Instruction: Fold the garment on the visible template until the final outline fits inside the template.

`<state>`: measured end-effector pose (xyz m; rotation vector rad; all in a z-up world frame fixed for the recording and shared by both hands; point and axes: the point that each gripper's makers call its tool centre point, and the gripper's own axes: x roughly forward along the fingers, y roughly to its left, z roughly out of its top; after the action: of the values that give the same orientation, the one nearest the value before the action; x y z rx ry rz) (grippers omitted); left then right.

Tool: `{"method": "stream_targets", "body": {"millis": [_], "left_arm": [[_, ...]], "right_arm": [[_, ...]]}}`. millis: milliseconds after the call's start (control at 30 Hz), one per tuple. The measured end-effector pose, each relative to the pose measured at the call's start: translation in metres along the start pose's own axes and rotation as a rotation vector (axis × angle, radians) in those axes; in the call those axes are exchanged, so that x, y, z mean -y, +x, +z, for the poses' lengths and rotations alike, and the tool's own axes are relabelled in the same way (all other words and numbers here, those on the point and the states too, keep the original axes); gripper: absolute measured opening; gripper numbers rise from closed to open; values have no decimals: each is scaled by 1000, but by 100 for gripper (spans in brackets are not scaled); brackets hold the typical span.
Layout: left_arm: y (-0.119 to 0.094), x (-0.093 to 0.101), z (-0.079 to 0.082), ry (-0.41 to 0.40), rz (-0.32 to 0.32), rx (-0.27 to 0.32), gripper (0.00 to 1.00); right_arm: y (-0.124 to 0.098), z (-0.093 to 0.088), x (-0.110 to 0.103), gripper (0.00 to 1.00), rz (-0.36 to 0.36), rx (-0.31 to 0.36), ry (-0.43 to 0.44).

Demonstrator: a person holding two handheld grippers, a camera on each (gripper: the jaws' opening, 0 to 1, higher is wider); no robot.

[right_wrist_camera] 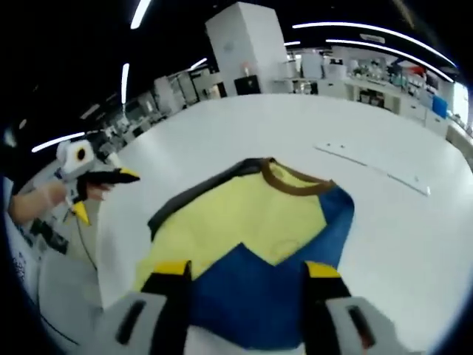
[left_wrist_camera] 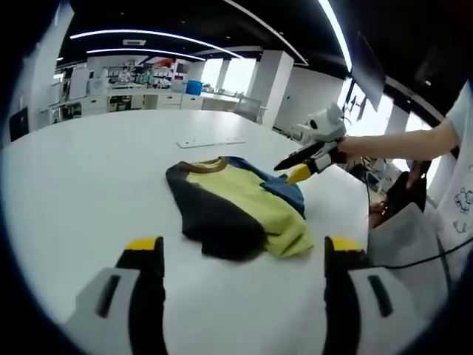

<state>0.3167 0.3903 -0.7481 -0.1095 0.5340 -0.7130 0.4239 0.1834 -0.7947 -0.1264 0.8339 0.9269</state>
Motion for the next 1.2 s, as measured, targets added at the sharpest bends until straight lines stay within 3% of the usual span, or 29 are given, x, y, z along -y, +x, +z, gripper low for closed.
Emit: {"method": "stream_targets", "body": {"millis": [267,600,833,933,1067,1200], "left_arm": [[1,1,-1,2,-13,-2,87],[0,1,-5,0,-11,-6,85],[-1,1,-6,3,-8,-8,84],[-1,1,-7,-3,-7,-8,84],[0,2,-8,-2,-10,-13,84],[2,5,-5,0,-17,-12,84]], "right_arm": [[-10,-20,22,73,-46,-5,108],[-14,-31,38,58,-66,19,215],[-14,-27,49,41,-66,55,281],[-14,-27,52,29,-70,79,332],[-16,-27,51,10,-79,87,314],[-22,-28,51,0,-93,96,306]]}}
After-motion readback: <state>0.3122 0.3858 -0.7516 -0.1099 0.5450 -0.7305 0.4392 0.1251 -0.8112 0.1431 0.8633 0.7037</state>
